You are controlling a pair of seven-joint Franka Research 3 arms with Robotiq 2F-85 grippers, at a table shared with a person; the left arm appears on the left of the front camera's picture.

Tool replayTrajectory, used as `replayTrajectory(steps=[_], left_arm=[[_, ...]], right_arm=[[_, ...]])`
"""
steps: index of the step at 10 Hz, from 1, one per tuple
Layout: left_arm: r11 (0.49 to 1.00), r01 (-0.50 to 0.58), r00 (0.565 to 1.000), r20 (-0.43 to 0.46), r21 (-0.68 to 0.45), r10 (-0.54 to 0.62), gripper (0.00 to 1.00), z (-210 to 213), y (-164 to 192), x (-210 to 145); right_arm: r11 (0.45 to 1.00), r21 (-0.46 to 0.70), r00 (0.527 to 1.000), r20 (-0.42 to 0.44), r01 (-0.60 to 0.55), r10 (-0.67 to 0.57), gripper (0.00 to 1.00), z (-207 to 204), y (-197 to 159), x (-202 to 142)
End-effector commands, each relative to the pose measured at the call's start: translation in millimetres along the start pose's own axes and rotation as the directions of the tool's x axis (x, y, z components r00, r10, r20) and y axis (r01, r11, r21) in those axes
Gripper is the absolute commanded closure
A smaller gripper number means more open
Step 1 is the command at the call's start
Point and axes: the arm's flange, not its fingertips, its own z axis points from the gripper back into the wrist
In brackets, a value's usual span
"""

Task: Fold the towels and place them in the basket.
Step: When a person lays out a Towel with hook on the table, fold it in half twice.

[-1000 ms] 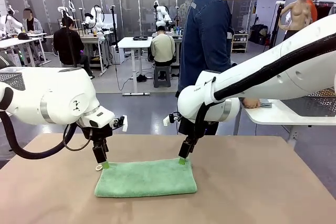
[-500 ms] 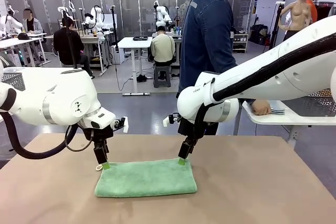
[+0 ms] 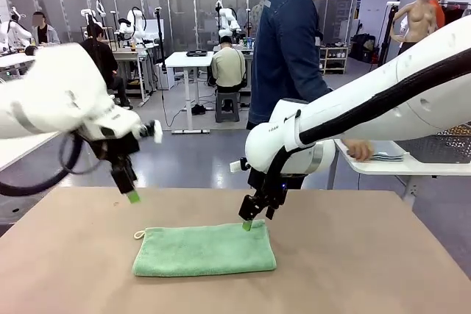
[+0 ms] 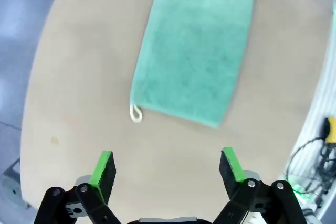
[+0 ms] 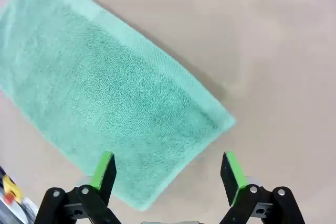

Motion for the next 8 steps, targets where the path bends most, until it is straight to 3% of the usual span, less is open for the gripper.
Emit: replayTrajectory(steps=[1,2,5,8], left_arm=[[0.996,-0.086,0.996,0.0,0.01,0.086,0.0,66.7,-25.9,-33.3],[0.993,-0.116,0.992,0.056,-0.019,0.117,0.0,107.0,-38.6,-48.6],[0.93,-0.348,0.926,0.196,0.117,0.322,0.0,206.5,-89.4,-88.7],[0.905,-0.396,0.901,0.254,0.153,0.351,0.0,264.0,-139.0,-117.2]], right_arm=[[0.98,-0.113,0.987,-0.001,0.162,-0.163,0.0,1.2,21.0,-15.3],[0.969,-0.118,0.975,-0.009,0.218,-0.22,0.0,-1.1,27.4,-18.4],[0.919,-0.189,0.931,-0.047,0.347,-0.362,0.0,-8.8,32.6,-28.2],[0.893,-0.186,0.905,-0.035,0.41,-0.423,0.0,-22.1,27.5,-28.6]])
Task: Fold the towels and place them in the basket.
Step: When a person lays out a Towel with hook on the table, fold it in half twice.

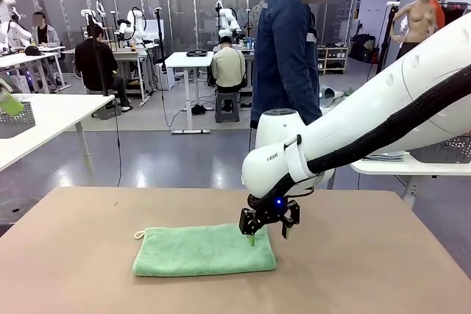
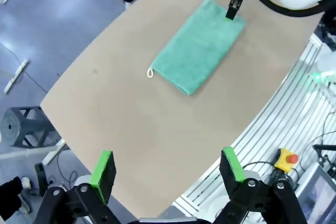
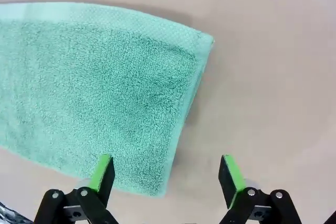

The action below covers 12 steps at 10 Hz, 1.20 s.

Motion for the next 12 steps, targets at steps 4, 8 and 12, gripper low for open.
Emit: replayTrajectory(steps=[4,8,12], left_arm=[[0.999,-0.032,0.999,0.044,0.034,0.03,0.0,32.0,-12.7,-15.4],[0.999,-0.032,0.999,0.044,0.034,0.03,0.0,32.0,-12.7,-15.4],[0.999,-0.032,0.999,0.044,0.034,0.03,0.0,32.0,-12.7,-15.4]], right_arm=[[0.996,-0.011,0.996,0.013,0.084,-0.084,0.0,-23.5,2.0,11.7],[0.995,0.016,0.995,0.006,0.097,-0.097,0.0,-30.6,3.6,12.8],[0.995,0.05,0.996,-0.012,0.091,-0.09,0.15,-35.2,2.1,13.1]])
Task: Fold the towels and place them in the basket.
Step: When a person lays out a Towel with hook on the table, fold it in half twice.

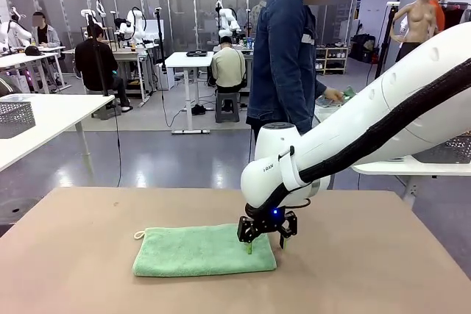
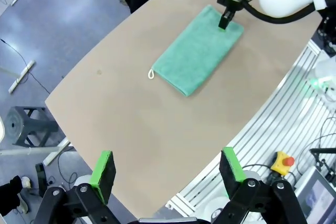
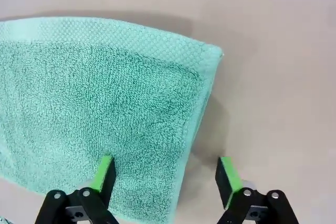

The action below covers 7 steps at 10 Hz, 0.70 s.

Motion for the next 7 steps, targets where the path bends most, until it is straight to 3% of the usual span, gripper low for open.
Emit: replayTrajectory(steps=[1,3,4,7], left_arm=[[1.0,-0.012,1.0,0.0,0.012,0.012,0.0,1.4,0.6,0.5],[1.0,-0.012,1.0,0.0,0.012,0.012,0.0,1.4,0.6,0.5],[1.0,-0.012,1.0,0.0,0.012,0.012,0.0,1.4,0.6,0.5],[1.0,-0.012,1.0,0.0,0.012,0.012,0.0,1.4,0.6,0.5]], right_arm=[[0.999,0.037,1.0,0.003,0.015,-0.015,0.32,-3.0,1.8,4.6],[0.999,0.047,1.0,-0.014,0.014,-0.013,0.88,-6.8,-0.2,6.6],[0.999,0.047,1.0,-0.015,0.014,-0.014,1.0,-6.3,-0.6,6.6],[0.999,0.046,1.0,-0.016,0.017,-0.017,1.0,-4.3,-2.2,5.7]])
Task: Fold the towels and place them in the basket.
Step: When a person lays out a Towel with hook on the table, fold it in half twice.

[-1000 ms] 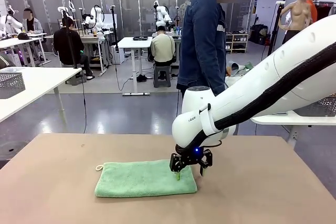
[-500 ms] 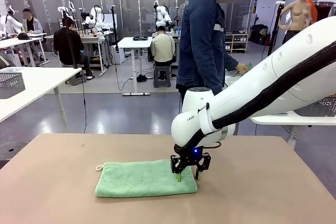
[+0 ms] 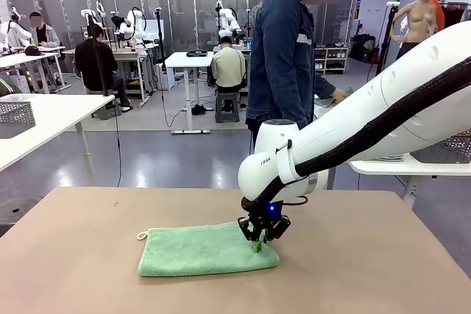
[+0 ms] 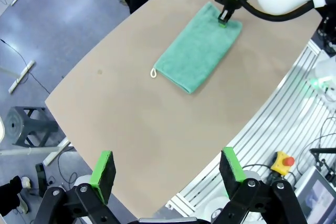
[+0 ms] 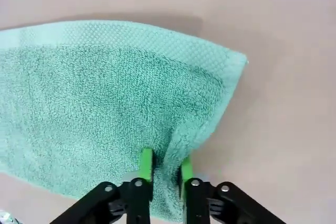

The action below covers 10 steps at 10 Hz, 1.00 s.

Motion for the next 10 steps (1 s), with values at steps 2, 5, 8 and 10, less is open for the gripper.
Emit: replayTrajectory(steps=[2,5,8,10], left_arm=[[1.0,-0.013,1.0,0.0,0.013,0.013,0.0,1.3,0.4,0.6],[1.0,-0.013,1.0,0.0,0.013,0.013,0.0,1.3,0.4,0.6],[1.0,-0.013,1.0,0.0,0.013,0.013,0.0,1.3,0.4,0.6],[1.0,-0.013,1.0,0.0,0.013,0.013,0.0,1.3,0.4,0.6]], right_arm=[[1.0,-0.001,1.0,-0.019,-0.012,0.012,1.0,-8.3,-7.6,-2.6],[1.0,-0.029,1.0,-0.02,-0.01,0.009,1.0,0.3,-12.9,-8.0],[0.995,-0.056,0.997,-0.024,-0.08,0.079,1.0,36.5,-44.5,-21.2],[0.995,-0.082,0.998,0.016,-0.064,0.066,1.0,67.4,-50.2,-33.6]])
